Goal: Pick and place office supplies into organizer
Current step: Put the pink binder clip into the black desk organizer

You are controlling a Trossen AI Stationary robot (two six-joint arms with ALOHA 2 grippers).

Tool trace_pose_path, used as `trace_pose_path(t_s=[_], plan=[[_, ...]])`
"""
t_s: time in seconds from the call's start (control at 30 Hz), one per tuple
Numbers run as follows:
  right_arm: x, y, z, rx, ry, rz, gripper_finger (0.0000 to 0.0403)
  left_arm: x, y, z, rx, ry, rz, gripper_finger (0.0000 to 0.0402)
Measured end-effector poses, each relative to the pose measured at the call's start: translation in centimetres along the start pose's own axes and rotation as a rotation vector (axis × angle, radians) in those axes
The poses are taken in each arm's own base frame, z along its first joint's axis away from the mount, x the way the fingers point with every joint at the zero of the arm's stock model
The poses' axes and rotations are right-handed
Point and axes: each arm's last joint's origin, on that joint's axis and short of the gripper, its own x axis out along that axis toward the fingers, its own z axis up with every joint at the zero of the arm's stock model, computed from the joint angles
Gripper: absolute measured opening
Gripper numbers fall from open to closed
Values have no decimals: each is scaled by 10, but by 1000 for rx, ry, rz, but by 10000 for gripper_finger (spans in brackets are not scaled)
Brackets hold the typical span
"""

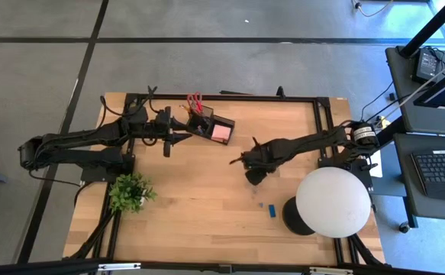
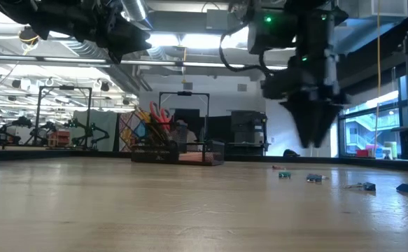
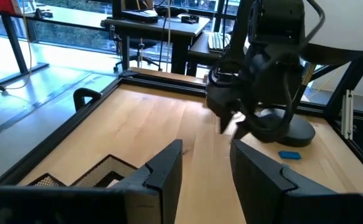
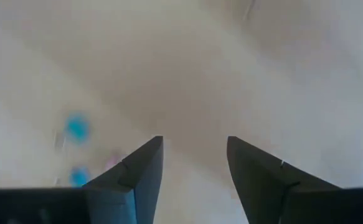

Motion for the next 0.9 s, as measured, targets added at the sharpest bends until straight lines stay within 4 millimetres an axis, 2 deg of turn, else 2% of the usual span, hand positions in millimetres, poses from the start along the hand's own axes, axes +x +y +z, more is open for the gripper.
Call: trace_pose_path(t_s=[0.1,0.2,0.57,0.9], plan=[[0,4,7,6,-134,-6,181,0,0,0,0,0,0,127],[-1,7,11,15,-187,18,181,0,0,-1,-2,8,1,127],[5,-12,38,23,-221,-33,181,-1,1,-13,-18,127,10,127],[33,-32,66,-43,-162,-92,181,-1,1,-11,3,115,8,127]])
